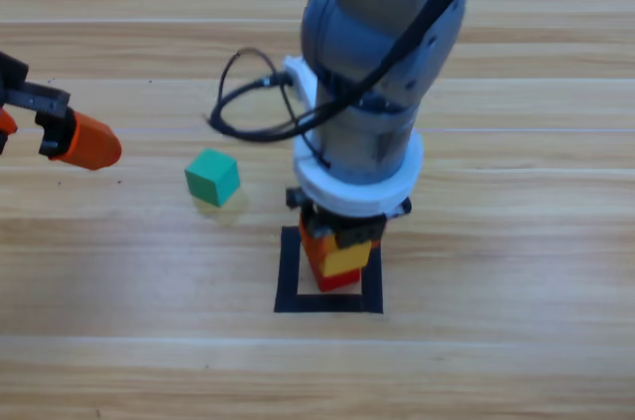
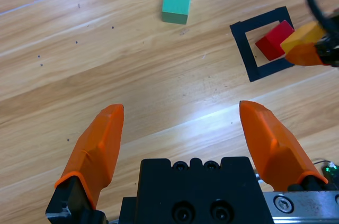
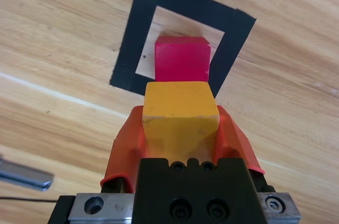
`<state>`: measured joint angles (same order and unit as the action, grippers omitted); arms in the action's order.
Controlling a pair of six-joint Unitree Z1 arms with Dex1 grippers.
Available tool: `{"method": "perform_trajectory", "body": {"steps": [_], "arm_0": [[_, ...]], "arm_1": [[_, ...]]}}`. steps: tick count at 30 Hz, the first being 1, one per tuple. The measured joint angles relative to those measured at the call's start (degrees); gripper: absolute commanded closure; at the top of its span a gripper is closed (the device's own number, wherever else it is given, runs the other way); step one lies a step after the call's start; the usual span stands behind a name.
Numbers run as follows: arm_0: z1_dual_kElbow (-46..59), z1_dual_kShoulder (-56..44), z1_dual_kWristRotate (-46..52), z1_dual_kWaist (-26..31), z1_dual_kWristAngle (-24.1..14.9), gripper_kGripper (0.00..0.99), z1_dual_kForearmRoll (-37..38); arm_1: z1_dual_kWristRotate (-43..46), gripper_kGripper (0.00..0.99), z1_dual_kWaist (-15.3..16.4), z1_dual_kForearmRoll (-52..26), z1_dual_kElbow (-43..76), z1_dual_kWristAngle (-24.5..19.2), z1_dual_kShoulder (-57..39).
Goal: Stack the blocks in the rectangular block: red at the bottom, yellow in the middle, green on top
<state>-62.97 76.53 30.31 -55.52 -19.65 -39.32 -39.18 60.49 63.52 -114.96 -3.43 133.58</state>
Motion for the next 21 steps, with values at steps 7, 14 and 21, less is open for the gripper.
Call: {"method": "perform_trajectory", "body": {"steps": [7,14,21], "arm_0": [[0.2,0.4,0.0,0.3,0.3,0.057,0.2],[0.3,0.5,0.0,0.4,0.3,0.059,0.4],[0.6,0.6,0.0,0.4,0.3,0.057,0.5]], "arm_1": [[0.3,0.837,0.0,0.0,-0.1,-0.2,1.0],[0.4,0.835,0.0,0.0,-0.6,-0.2,1.0],[0.5,0.835,0.0,0.0,-0.7,-1.0,1.0]]}}
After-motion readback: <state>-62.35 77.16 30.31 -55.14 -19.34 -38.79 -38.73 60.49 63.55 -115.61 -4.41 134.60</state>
